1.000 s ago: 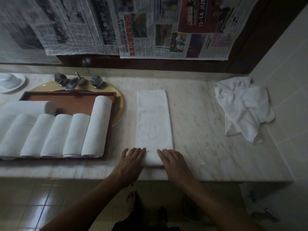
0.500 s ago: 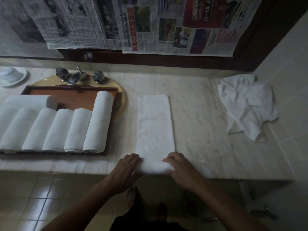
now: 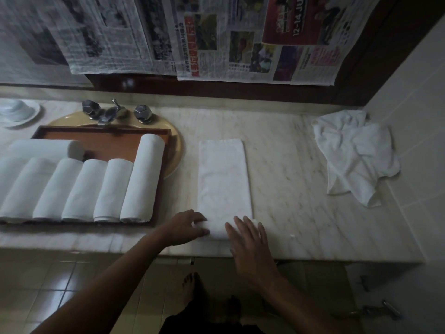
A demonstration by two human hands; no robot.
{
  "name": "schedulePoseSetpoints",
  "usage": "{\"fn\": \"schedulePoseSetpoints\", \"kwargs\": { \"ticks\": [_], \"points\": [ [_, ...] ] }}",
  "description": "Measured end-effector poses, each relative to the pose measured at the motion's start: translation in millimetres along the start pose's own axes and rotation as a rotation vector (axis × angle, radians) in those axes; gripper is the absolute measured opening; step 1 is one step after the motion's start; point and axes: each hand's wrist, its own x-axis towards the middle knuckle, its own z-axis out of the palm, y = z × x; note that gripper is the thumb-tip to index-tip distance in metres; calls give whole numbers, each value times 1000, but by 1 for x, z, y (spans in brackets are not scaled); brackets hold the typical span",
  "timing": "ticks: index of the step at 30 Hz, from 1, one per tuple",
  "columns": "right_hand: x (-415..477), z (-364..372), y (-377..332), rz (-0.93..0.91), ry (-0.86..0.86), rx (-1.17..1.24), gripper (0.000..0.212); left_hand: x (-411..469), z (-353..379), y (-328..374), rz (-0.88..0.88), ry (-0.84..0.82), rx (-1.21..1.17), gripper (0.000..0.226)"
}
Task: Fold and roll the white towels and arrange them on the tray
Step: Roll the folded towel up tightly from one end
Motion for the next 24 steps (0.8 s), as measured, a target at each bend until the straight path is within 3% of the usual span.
{"fn": "schedulePoseSetpoints", "kwargs": {
  "ticks": [4, 8, 12, 18, 24],
  "points": [
    [15, 0, 6, -12, 1, -19, 65, -15, 26, 21, 108, 316, 248, 73],
    [31, -3, 12, 2, -72, -24, 80, -19, 61, 35, 120, 286, 446, 90],
    [53, -10, 18, 23, -149, -47, 90, 5, 55, 19, 95, 292, 474, 94],
    [69, -36, 29, -56, -265, -43, 79, 14, 34, 11, 188, 230, 453, 84],
    [41, -46, 32, 85, -374, 144, 65, -16, 42, -1, 312, 198, 338, 60]
  ]
}}
